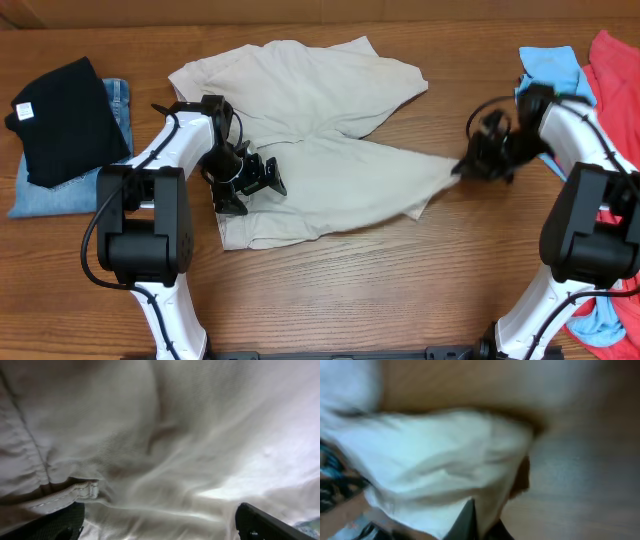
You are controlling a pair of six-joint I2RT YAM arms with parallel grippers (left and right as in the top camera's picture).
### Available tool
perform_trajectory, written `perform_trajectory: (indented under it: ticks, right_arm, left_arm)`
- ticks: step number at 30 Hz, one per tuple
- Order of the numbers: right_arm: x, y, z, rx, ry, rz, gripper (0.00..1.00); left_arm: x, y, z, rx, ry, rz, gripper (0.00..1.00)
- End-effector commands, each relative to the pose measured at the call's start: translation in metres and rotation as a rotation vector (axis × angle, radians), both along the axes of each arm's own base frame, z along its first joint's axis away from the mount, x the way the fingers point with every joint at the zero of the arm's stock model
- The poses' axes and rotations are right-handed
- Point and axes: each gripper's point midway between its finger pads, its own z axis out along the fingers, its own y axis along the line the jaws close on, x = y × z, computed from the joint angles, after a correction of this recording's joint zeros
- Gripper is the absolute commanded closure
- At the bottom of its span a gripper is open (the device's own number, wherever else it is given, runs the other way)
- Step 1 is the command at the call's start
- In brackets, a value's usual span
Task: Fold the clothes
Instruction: 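Grasp the right leg of the shorts with the right gripper and pull right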
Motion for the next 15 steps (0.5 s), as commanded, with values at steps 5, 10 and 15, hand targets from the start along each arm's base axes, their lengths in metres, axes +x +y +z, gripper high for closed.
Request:
perform_trajectory:
  ticks: [5, 10, 15]
  right_arm:
    - [0.077, -0.016, 0.182, -0.161, -0.481, 0.018, 0.96]
    - [0.039, -0.02, 0.183, -0.293, -0.331, 0.045, 0.94]
    - [0.007, -0.038, 0.142, -0.401, -0.119, 0.064, 0.89]
  left_arm:
    - [0.002, 0.021, -0.02, 0.098, -0.023, -0.054, 0.0]
    - [0.002, 0.021, -0.02, 0.099, -0.022, -0.054, 0.0]
    - [0.002, 0.022, -0.021, 0.102, -0.024, -0.06, 0.0]
